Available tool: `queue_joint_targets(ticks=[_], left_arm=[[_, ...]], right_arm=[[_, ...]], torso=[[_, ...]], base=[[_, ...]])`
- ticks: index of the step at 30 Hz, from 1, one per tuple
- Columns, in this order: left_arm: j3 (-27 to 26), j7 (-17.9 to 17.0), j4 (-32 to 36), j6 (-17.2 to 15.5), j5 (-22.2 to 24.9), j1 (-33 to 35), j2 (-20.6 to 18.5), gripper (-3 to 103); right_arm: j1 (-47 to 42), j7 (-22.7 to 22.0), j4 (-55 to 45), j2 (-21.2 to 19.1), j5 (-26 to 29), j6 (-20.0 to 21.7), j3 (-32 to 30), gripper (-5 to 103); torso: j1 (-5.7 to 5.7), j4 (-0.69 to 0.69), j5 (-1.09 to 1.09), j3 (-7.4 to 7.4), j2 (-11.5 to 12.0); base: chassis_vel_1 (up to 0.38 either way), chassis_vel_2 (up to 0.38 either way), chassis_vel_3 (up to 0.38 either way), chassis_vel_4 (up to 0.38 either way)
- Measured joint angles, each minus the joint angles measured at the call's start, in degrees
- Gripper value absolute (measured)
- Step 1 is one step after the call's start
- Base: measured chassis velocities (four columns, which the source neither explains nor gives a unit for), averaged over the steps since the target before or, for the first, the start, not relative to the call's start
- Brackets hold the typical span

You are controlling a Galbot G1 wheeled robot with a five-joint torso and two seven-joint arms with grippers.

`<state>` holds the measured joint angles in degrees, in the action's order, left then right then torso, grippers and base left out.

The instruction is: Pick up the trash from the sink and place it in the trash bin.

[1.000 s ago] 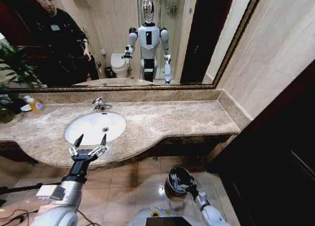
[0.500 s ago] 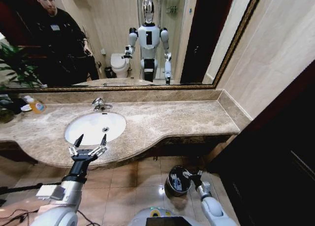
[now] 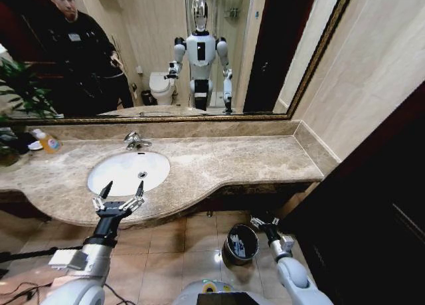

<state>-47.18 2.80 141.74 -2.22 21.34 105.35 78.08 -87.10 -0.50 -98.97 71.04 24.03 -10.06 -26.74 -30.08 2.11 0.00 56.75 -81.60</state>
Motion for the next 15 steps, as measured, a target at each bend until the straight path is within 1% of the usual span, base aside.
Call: queue_joint_targets(ticks=[2, 3, 5, 6, 9, 13, 15], left_arm=[[0.00, 0.00, 0.00, 0.00, 0.00, 0.00, 0.00, 100], [0.00, 0.00, 0.00, 0.00, 0.00, 0.00, 0.00, 100], [0.00, 0.00, 0.00, 0.00, 0.00, 0.00, 0.00, 100], [0.00, 0.00, 0.00, 0.00, 0.00, 0.00, 0.00, 100], [0.00, 0.00, 0.00, 0.00, 0.00, 0.00, 0.00, 100], [0.00, 0.00, 0.00, 0.00, 0.00, 0.00, 0.00, 100], [0.00, 0.00, 0.00, 0.00, 0.00, 0.00, 0.00, 100]], right_arm=[[-1.46, 1.04, -5.00, -0.03, -0.09, 0.47, -1.33, 100], [-1.46, 1.04, -5.00, -0.03, -0.09, 0.47, -1.33, 100], [-2.46, 1.47, -9.25, 0.34, -0.09, 1.21, -2.39, 100], [-2.46, 1.47, -9.25, 0.34, -0.09, 1.21, -2.39, 100], [-3.36, 1.99, -14.94, 1.35, -0.02, 2.95, -3.73, 100], [-3.51, 2.48, -19.20, 2.52, -0.11, 4.46, -4.90, 100], [-3.56, 2.51, -19.82, 2.70, -0.22, 4.59, -5.05, 100]], torso=[[0.00, 0.00, -0.01, 0.00, 0.00], [0.00, 0.00, -0.01, 0.00, 0.00], [0.00, 0.00, 0.00, 0.00, 0.00], [0.00, 0.00, 0.00, 0.00, 0.00], [0.00, 0.00, -0.01, 0.00, 0.00], [0.00, 0.00, -0.01, 0.00, 0.00], [0.00, 0.00, 0.00, 0.00, 0.00]], base=[[0.000, 0.000, 0.000, 0.000], [0.000, 0.000, 0.000, 0.000], [0.000, 0.000, 0.000, 0.000], [0.000, 0.000, 0.000, 0.000], [0.000, 0.000, 0.000, 0.000], [0.000, 0.000, 0.000, 0.000], [0.000, 0.000, 0.000, 0.000]])
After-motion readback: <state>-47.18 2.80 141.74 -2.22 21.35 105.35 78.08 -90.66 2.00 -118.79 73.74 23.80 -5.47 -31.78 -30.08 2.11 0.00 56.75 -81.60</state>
